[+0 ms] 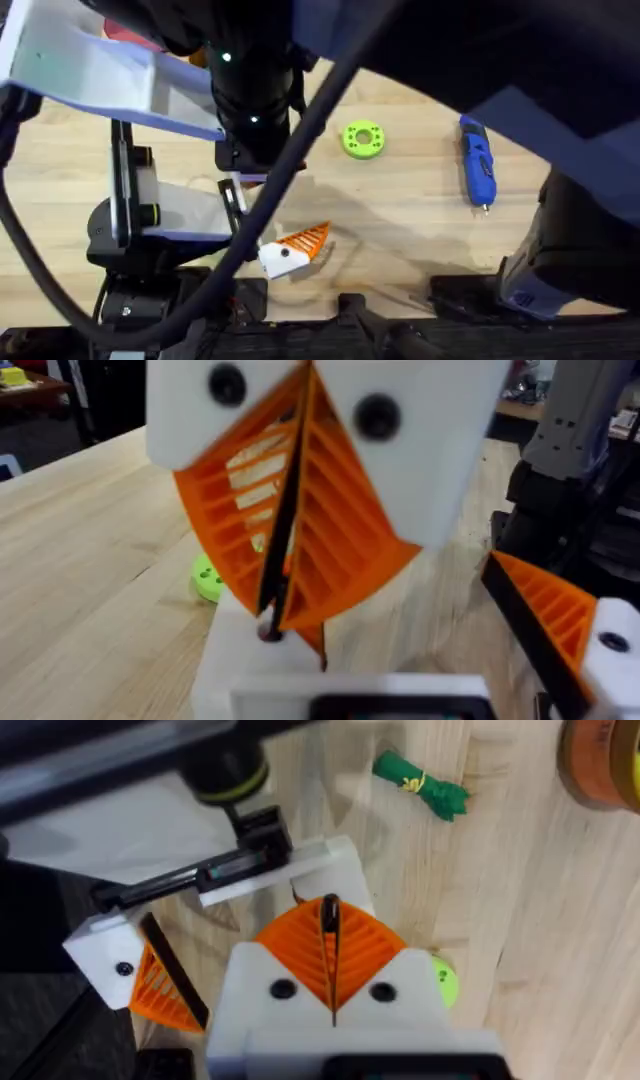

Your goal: Pick up the gripper from the table and insert it into the empty holder that is missing its gripper. Then pick up a screw, insert it into the mounting hole, and use the screwdriver to tighten it. Finally, clean up the table by picking up the vegetable and placing it into the bucket.

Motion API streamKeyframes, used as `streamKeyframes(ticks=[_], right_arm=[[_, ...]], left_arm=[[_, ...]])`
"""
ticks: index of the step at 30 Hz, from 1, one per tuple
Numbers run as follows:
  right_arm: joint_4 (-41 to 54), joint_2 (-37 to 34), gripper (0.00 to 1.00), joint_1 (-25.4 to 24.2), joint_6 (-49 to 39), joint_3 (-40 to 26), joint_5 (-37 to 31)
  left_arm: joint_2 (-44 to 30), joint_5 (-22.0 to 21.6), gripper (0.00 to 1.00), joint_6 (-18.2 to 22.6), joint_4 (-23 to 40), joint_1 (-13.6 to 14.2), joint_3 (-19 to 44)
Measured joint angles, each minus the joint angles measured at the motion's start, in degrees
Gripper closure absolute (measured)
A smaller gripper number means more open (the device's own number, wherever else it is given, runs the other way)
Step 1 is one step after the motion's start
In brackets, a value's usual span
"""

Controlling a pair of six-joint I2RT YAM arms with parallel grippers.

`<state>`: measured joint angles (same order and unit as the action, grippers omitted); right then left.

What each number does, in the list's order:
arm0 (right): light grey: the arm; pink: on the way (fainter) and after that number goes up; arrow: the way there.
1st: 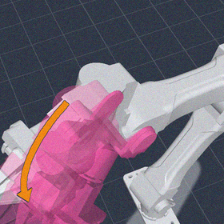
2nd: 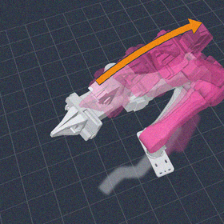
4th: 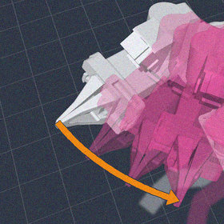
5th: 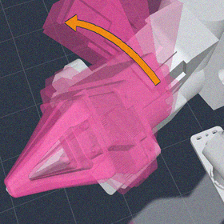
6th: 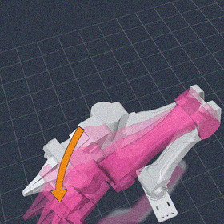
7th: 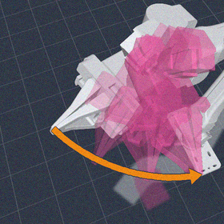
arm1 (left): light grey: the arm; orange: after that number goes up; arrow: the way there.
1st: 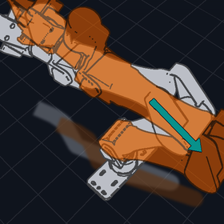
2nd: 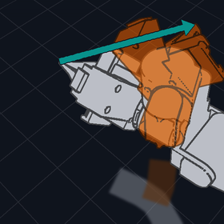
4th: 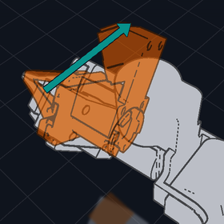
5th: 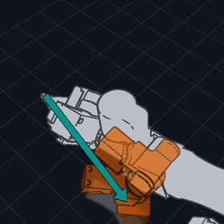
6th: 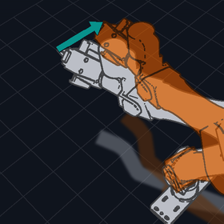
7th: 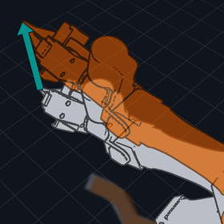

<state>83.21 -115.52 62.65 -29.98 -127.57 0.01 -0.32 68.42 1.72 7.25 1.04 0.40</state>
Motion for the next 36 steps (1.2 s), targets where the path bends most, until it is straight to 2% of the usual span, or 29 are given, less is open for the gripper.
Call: streamKeyframes(ticks=[36], right_arm=[[-0.95,-1.47,0.995,0.00,1.07,-0.33,-0.15]], left_arm=[[0.02,0.00,0.014,-0.39,0.00,0.00,0.00]])
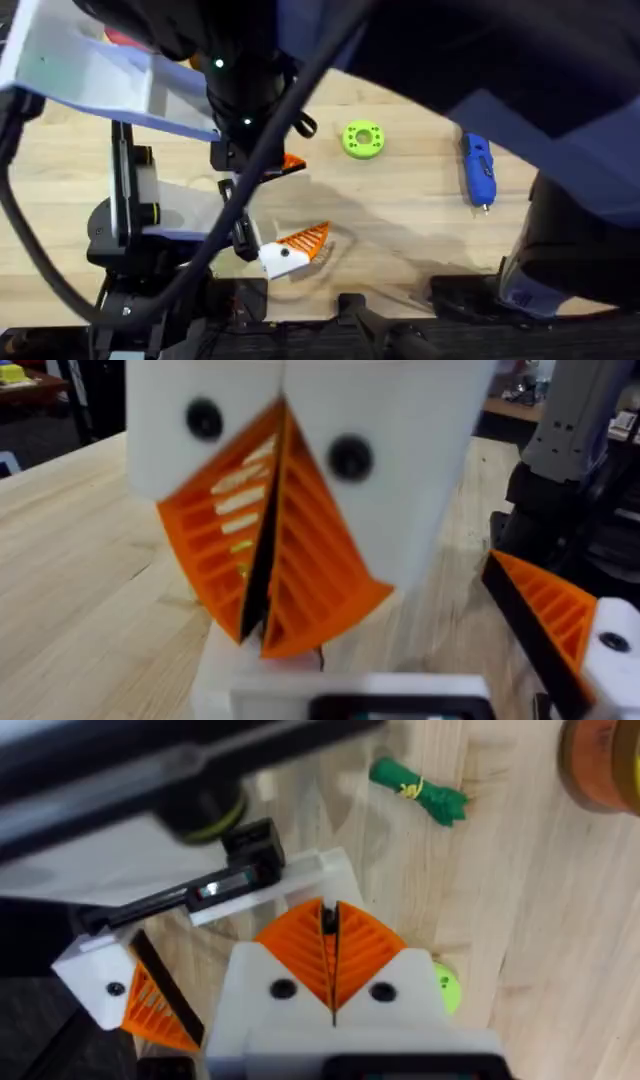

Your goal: Pick up the gripper from the table and insert it into the empty holder that is missing its gripper. Then pick up a screw, insert it into the mounting hole, and use the screwdriver to tighten it. Finally, clean up the table by picking up the vegetable and placing it into the bucket.

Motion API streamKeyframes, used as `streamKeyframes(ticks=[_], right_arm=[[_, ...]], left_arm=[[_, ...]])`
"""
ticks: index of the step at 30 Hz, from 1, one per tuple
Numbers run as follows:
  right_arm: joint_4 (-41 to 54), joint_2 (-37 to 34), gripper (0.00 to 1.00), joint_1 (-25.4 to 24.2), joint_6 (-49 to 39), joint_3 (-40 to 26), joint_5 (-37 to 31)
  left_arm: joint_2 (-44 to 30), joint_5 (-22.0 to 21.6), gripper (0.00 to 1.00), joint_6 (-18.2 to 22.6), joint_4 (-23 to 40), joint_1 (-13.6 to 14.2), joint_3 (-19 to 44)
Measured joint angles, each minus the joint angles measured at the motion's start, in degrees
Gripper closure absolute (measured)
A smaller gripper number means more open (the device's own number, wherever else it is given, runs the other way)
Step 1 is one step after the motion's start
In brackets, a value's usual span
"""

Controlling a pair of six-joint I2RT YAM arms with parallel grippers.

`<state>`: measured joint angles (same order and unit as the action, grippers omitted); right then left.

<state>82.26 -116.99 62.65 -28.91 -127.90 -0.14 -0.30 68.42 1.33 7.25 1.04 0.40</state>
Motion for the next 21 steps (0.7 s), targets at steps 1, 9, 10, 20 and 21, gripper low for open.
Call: streamKeyframes(ticks=[1,9,10,20,21], right_arm=[[0.00,-0.35,0.995,0.00,0.00,0.00,-0.01],[-0.02,-0.61,0.995,0.00,0.20,-0.09,-0.02],[-0.02,-0.61,0.995,0.00,0.20,-0.09,-0.02],[0.02,-0.61,0.995,0.00,0.20,-0.11,-0.02],[0.03,-0.61,0.995,0.00,0.20,-0.11,-0.02]], left_arm=[[-0.01,-0.02,0.014,-0.05,0.00,0.00,-0.01],[-0.06,0.00,0.015,-0.46,0.02,0.00,-0.02],[-0.06,-0.02,0.015,-0.46,0.02,0.00,-0.02],[-0.06,0.00,0.015,-0.46,0.02,0.00,0.00],[-0.06,0.00,0.015,-0.46,0.02,0.00,-0.01]])
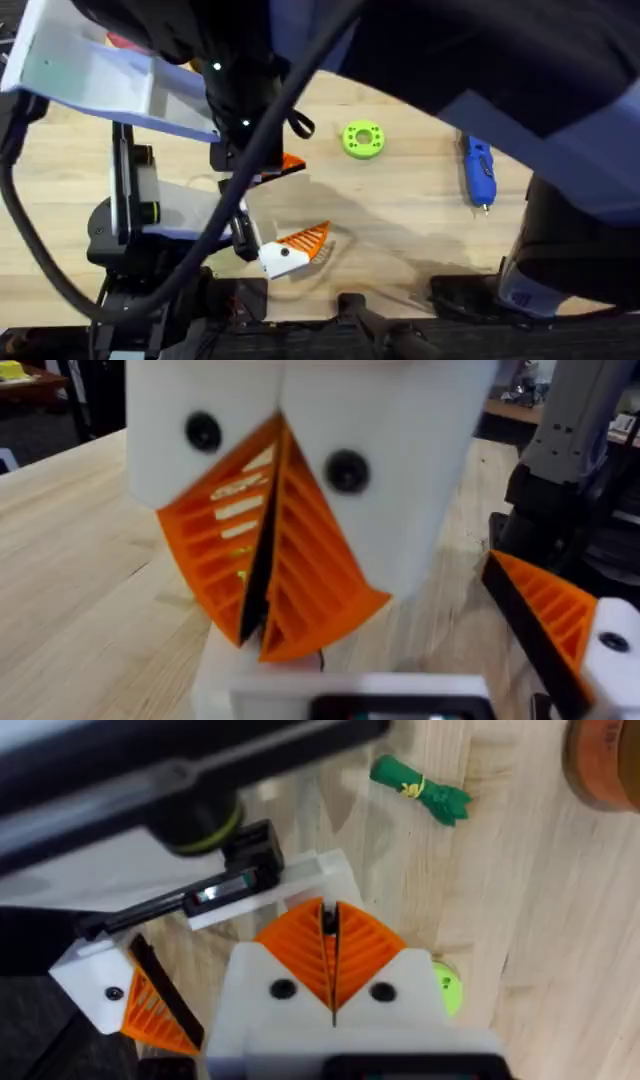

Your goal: Pick up the gripper from the table and insert it into the empty holder that is missing its gripper. Then pick up a screw, insert it into the mounting hole, and use the screwdriver to tighten it. Finally, clean up the table by picking up the vegetable and placing it into the bucket.

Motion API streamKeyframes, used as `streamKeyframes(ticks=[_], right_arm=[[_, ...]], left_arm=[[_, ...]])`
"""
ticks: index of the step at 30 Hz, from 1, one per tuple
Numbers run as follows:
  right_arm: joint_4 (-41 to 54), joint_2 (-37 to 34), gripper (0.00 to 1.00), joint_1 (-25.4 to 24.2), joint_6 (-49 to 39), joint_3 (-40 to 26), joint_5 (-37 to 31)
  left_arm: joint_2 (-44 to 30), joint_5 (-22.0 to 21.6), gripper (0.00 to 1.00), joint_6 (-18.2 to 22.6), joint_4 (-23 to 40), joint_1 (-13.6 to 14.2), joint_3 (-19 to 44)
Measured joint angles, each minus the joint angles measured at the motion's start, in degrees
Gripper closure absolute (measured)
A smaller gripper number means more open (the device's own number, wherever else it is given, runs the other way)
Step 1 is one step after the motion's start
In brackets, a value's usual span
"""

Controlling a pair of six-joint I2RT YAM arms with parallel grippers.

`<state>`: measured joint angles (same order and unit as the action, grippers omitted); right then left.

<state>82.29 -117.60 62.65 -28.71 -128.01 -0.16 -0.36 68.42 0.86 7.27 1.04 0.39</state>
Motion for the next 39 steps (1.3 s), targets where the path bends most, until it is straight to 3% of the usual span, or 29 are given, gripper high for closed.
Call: streamKeyframes(ticks=[2,7,8,9,18,28,32,39], right_arm=[[0.05,0.00,0.971,0.00,0.17,0.00,0.00],[0.51,0.00,0.230,-0.33,0.24,-0.20,-0.61],[0.62,0.00,0.098,-0.31,0.24,-0.20,-0.59],[0.76,0.00,0.038,-0.31,0.05,-0.20,-0.63],[0.63,2.29,0.010,-0.54,3.83,-0.17,-0.59],[0.08,12.66,0.010,-4.89,20.97,-0.20,-3.06],[0.82,14.40,0.010,-5.51,28.37,-0.20,-7.86],[2.68,16.84,0.010,-6.43,36.17,0.43,-10.47]], left_arm=[[0.00,-0.02,0.014,-0.02,0.00,0.00,0.01],[0.00,0.81,0.016,0.23,0.07,0.20,0.01],[0.00,0.81,0.015,0.26,0.07,0.20,0.01],[0.00,0.83,0.016,0.42,0.07,0.20,-0.01],[0.00,0.83,0.015,0.48,0.07,0.20,-0.01],[0.00,0.83,0.015,0.48,0.07,0.20,-0.01],[0.00,0.82,0.015,0.48,0.07,0.20,0.00],[0.00,0.82,0.015,0.50,0.07,0.20,0.00]])
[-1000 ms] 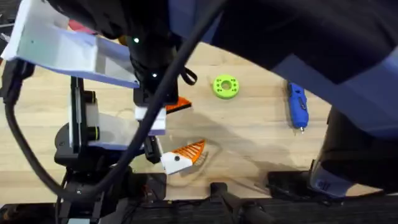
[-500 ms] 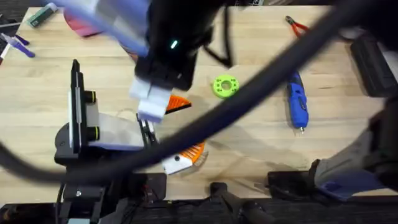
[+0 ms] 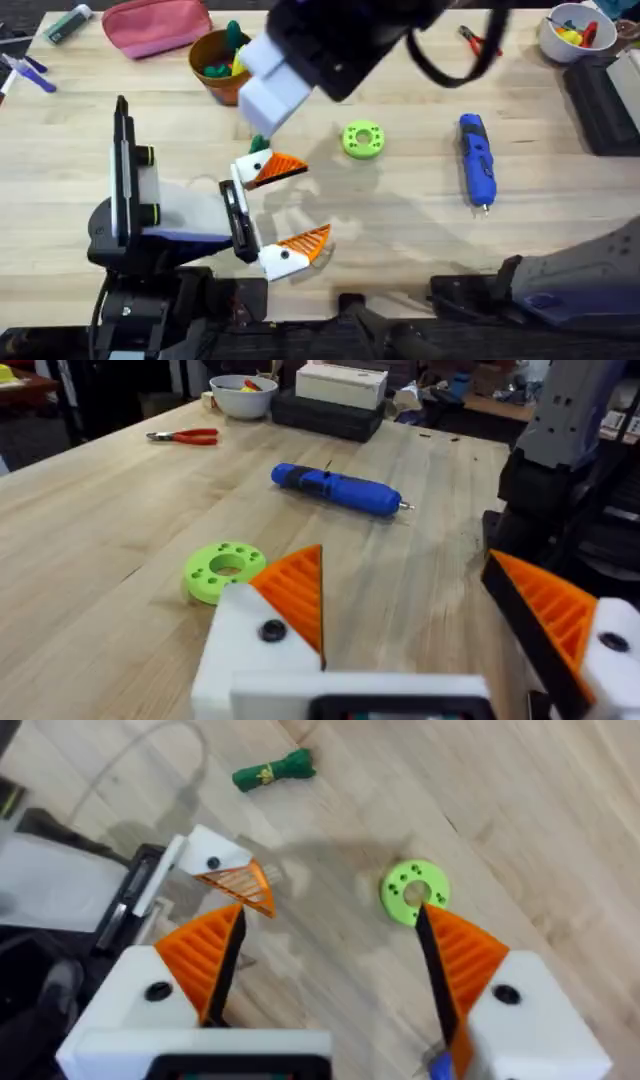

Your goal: Pick up the gripper from the table and insert it into the empty holder that is missing its gripper. Then pick up a screw, insert it into the mounting hole, and use the screwdriver to tighten it. Finally, clean up the table by picking up the vegetable and placing it into the bucket.

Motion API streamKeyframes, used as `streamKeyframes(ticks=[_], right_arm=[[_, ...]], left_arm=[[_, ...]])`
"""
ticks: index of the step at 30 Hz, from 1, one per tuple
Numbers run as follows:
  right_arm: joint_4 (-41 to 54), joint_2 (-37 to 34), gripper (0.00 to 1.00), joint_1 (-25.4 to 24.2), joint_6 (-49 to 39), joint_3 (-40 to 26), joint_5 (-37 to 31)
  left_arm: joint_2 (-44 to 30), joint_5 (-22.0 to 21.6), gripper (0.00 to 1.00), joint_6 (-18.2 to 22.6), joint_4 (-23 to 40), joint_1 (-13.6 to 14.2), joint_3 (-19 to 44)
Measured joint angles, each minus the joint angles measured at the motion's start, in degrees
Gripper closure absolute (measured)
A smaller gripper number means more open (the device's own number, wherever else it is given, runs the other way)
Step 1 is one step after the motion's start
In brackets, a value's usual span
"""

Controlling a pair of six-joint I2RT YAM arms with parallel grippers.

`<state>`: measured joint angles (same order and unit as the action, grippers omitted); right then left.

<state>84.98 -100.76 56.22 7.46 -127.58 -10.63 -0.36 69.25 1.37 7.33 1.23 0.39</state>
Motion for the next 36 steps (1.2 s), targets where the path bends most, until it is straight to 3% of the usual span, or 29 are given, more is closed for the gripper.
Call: streamKeyframes(ticks=[5,11,17,22,29,36], right_arm=[[-0.20,4.12,0.010,-3.17,4.00,5.95,-0.55],[-5.21,12.23,0.010,-8.24,8.63,21.10,-0.70],[-8.80,23.99,0.010,-20.15,14.31,40.15,-0.75],[-8.97,30.31,0.010,-30.08,17.78,51.09,-0.96],[-10.48,30.58,0.010,-37.40,19.37,56.62,-0.94],[-11.53,30.34,0.010,-39.23,19.59,56.81,-0.96]], left_arm=[[0.00,0.01,0.015,0.11,0.00,0.00,-0.01],[0.00,0.01,0.016,0.15,0.00,0.00,-0.01],[0.00,0.01,0.015,0.15,0.00,0.00,0.01],[0.00,-0.01,0.016,0.15,0.00,0.00,0.01],[0.00,0.01,0.015,0.15,0.00,0.00,0.01],[0.00,0.01,0.016,0.15,0.00,0.00,-0.01]])
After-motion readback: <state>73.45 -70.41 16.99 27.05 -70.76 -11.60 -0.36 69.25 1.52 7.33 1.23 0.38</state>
